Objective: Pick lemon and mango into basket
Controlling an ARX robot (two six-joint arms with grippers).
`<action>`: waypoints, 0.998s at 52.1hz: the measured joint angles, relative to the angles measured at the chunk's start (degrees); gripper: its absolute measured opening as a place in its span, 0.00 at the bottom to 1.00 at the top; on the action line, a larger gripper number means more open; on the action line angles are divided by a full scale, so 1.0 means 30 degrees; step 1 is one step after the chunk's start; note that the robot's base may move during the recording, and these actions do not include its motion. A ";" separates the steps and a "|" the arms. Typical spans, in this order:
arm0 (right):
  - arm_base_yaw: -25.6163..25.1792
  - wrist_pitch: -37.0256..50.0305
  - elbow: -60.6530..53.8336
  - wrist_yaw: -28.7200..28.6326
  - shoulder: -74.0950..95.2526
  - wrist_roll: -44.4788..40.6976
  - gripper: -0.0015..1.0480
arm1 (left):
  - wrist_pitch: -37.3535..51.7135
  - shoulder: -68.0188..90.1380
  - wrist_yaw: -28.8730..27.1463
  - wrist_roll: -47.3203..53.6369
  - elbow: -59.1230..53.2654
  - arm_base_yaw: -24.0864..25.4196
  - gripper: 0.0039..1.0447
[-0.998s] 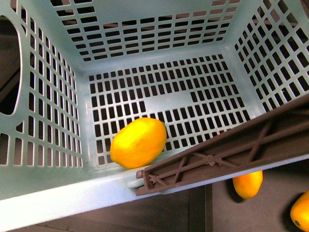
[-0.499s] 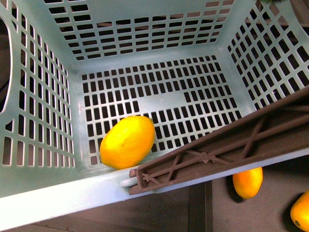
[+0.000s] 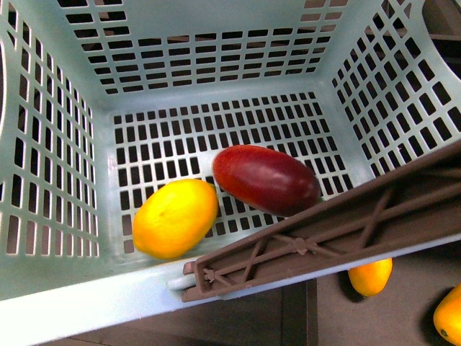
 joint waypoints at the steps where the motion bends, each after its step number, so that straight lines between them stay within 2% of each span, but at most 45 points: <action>1: -0.0117 -0.0102 -0.0109 0.0087 -0.0219 0.0000 0.92 | 0.0000 0.0000 0.0007 -0.0015 0.0000 0.0007 0.04; 8: -0.1290 -0.1333 -0.0947 0.1239 -0.1807 0.0146 0.92 | 0.0000 0.0000 -0.0051 0.0109 0.0000 0.0007 0.04; 24: -0.3920 -0.3912 -0.2484 0.6003 -0.7519 -0.1333 0.92 | 0.0007 0.0000 0.0066 0.0000 0.0000 0.0007 0.04; 28: -0.4233 -0.4014 -0.2856 0.5901 -0.8459 -0.1625 0.91 | 0.0007 0.0000 0.0022 0.0007 0.0000 0.0007 0.04; 30: -0.4838 -0.2827 -0.3351 0.3905 -0.8910 -0.2739 0.86 | 0.0007 0.0000 -0.0022 0.0015 0.0000 0.0007 0.04; 33: -0.5923 -0.0131 -0.4816 -0.0255 -0.9646 -0.5406 0.75 | 0.0007 0.0000 -0.0007 0.0066 0.0000 0.0000 0.04; 35: -0.6200 0.0714 -0.5756 -0.1800 -1.0083 -0.7271 0.67 | 0.0007 0.0000 0.0066 0.0029 0.0000 0.0000 0.04; 41: -0.6280 0.1268 -0.7475 -0.2499 -1.1009 -0.9143 0.47 | 0.0007 0.0000 0.0058 -0.0029 0.0000 0.0000 0.04; 52: -0.6302 0.1537 -0.9602 -0.2492 -1.2845 -0.9857 0.06 | 0.0007 0.0000 0.0044 0.0000 0.0000 0.0000 0.04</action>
